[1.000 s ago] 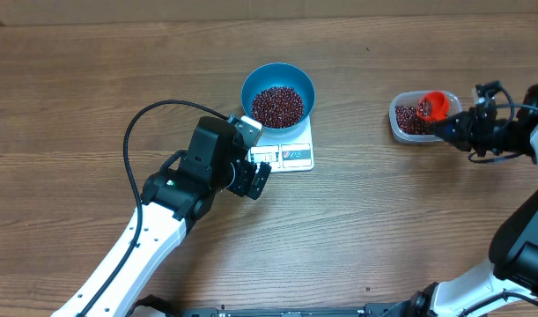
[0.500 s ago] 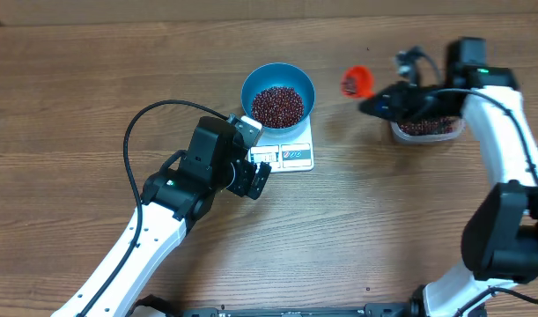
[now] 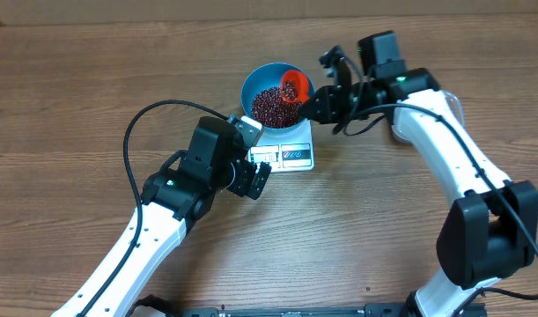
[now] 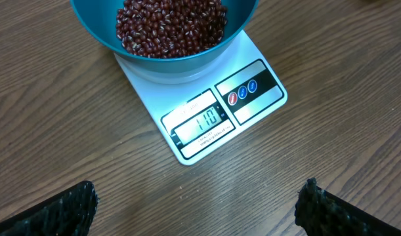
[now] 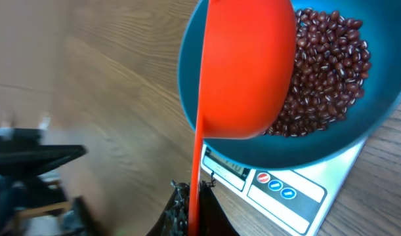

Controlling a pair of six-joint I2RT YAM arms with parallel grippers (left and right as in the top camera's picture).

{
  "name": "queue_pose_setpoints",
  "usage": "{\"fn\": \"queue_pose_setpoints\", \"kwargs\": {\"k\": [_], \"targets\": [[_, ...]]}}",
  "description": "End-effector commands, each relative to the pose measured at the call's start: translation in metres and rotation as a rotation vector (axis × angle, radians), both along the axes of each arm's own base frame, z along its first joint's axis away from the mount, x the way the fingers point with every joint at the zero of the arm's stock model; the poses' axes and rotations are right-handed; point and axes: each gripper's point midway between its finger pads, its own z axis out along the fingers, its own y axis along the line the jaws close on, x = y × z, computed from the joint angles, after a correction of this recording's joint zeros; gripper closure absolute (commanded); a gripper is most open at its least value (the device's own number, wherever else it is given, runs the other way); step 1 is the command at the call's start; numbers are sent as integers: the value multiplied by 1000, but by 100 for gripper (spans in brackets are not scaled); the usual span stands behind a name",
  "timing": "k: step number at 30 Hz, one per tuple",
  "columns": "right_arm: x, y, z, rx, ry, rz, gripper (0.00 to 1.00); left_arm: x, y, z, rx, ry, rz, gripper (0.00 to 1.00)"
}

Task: Scoop item into bowl and weigh 150g on scale
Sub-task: 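Tip the scoop to pour beans into the blue bowl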

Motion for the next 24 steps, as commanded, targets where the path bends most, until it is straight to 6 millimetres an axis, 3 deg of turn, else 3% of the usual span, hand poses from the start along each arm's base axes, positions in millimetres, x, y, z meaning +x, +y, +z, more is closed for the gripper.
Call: {"fn": "queue_pose_setpoints", "kwargs": {"k": [1, 6, 13, 24], "targets": [[12, 1, -3, -136, -73, -60, 96, 1, 2, -3, 9, 1, 5, 1], [17, 5, -7, -270, -145, -89, 96, 1, 2, -3, 9, 2, 5, 0], [28, 8, 7, -407, -266, -122, 96, 1, 2, -3, 9, 2, 5, 1], [28, 4, 17, -719, -456, -153, 96, 1, 2, -3, 9, 2, 5, 0]]}}
